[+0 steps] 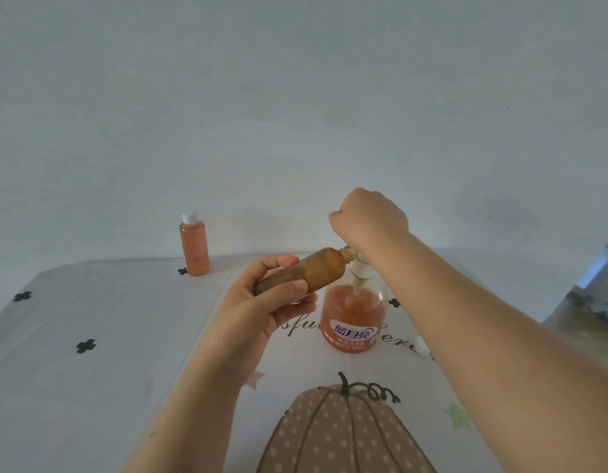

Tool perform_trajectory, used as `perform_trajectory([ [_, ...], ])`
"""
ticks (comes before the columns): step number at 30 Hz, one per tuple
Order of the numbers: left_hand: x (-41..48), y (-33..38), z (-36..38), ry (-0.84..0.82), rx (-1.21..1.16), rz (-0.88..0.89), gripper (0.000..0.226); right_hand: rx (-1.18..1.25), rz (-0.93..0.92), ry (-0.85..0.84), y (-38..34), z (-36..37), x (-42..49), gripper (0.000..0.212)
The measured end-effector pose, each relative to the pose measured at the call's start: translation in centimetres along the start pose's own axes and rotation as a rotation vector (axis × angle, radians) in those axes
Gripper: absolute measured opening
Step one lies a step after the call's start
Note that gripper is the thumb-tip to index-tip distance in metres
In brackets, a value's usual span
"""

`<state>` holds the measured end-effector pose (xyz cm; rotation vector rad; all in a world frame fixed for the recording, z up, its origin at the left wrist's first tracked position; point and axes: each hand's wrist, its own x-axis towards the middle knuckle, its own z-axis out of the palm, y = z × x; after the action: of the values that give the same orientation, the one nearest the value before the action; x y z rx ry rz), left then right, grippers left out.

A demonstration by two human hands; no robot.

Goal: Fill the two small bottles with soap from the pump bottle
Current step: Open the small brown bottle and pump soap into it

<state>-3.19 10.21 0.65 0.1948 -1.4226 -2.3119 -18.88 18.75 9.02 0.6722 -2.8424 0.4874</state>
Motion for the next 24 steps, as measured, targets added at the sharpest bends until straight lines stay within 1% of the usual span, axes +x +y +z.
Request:
perform_trajectory([
  [3,-0.1,0.2,0.1,-0.01,-0.008,0.009,0.039,0.01,0.0,0.008,0.0,-0.2,0.0,0.031],
  [9,-0.3,0.3,0.4,-0.044,-0.02,0.046,0.038,-0.051,-0.058,0.019,-0.2,-1.2,0.3,0.031],
  [15,-0.3,0.1,0.3,-0.046,-0.013,0.043,0.037,-0.01,-0.013,-0.005,-0.1,-1.0,0.3,0.031],
  [19,-0.2,0.1,0.2,-0.043,-0.007,0.039,0.038,0.027,0.045,-0.033,0.0,-0.8,0.6,0.021],
  [24,0.3,-0.1,-0.2,-0.026,0.023,0.017,0.037,0.027,0.084,-0.086,0.3,0.4,0.9,0.015],
])
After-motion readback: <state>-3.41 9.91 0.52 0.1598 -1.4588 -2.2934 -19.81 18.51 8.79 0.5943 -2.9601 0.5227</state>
